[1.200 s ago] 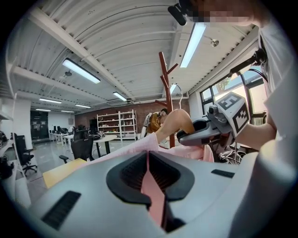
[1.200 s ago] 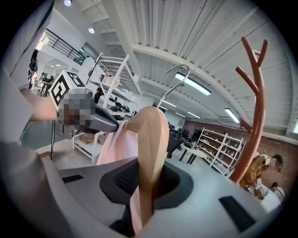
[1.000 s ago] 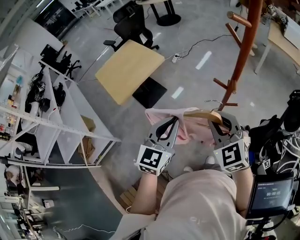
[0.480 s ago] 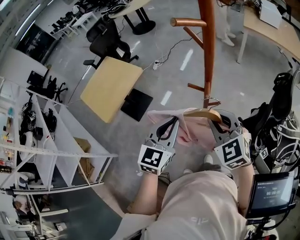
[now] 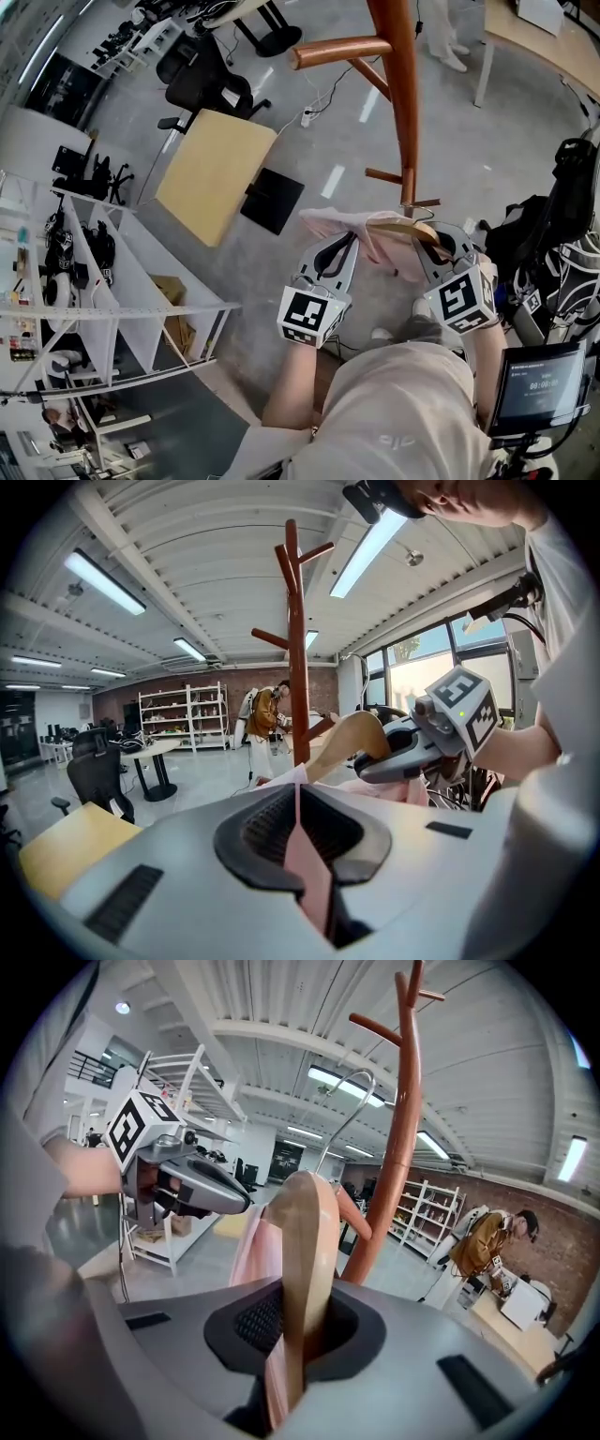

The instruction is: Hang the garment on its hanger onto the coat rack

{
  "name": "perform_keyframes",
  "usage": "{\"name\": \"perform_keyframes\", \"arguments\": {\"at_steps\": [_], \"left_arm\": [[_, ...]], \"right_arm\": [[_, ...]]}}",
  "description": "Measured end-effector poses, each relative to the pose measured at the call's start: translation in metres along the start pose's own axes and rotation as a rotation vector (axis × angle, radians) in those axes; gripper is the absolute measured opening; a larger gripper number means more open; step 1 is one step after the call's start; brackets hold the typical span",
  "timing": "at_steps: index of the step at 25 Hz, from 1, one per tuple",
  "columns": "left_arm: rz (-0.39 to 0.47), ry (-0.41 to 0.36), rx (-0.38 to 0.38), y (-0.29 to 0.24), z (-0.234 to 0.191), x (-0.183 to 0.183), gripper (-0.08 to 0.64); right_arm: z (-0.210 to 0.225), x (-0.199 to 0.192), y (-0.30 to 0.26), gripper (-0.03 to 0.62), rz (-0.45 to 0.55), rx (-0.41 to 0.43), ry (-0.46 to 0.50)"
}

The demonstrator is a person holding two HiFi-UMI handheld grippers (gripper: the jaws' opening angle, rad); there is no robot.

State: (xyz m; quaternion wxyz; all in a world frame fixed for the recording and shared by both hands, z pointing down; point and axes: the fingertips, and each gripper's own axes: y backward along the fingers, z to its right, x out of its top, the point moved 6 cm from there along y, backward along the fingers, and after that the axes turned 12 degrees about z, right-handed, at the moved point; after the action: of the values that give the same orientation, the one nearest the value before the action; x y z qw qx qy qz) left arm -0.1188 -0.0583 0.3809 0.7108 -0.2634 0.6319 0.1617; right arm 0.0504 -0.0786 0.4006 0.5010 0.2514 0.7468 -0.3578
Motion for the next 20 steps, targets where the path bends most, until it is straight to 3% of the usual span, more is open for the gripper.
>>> {"name": "perform_keyframes", "arguments": {"at_steps": [10, 20], "left_arm": [[-0.06, 0.005, -0.021, -0.028, -0.001, -0.016, 0.006], [-0.082, 0.029, -0.012, -0.044, -0.004, -0.026, 0.006]], "right_arm": [[0.008, -0.031, -0.028, 0.026, -0.002, 0.037, -0.078], [0.007, -0.052, -0.046, 0.023, -0.061, 0.08, -0.06]]}}
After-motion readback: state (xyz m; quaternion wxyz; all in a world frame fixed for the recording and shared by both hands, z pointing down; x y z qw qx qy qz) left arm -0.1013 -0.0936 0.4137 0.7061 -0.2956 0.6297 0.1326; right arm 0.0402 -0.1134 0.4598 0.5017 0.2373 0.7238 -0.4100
